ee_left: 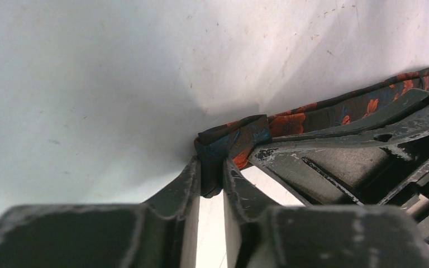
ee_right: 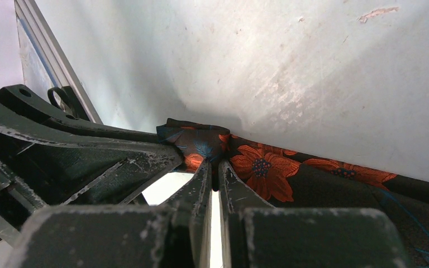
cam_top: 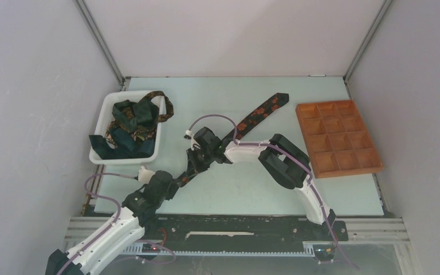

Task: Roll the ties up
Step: Roll the tie at the center of the board.

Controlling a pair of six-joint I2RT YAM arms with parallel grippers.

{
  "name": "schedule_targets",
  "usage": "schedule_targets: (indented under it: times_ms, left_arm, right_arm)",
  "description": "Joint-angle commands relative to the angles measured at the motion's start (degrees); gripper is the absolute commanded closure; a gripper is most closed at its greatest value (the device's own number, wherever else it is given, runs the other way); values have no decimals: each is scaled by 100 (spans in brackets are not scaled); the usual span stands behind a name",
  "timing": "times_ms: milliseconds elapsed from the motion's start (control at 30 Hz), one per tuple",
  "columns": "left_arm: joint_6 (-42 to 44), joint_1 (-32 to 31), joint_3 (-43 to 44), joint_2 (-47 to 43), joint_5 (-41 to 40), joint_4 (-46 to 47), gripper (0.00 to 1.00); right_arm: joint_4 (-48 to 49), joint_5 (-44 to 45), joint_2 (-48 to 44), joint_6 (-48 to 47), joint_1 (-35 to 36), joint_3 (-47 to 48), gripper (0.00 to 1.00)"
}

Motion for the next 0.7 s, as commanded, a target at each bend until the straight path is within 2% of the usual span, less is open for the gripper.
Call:
schedule_targets:
  times_ms: [0,100,200,433,533,667]
  left_arm:
    - [-3,5,-96,225,-106,162,85]
    - [189,6,0,315,-141,186,99]
    - [374,10,142,365,-177,95,100]
    - [792,8,575,414,-285,-420,100]
    - [933,5,783,452,-313,-659,100]
    - [1038,7,1000,460,-345,-939,100]
  right_arm:
    - [0,138,108,-92,-12,-134,94]
    - [95,174,30,-79,-15,-223,94]
    - [136,175,-106,-79,-32,-221,91]
    - [-266,333,-662,-311,-41,73,59]
    - [-427,376,-840,-339,-21,224,57]
    - [-454,428,-956,-330,73,355,63]
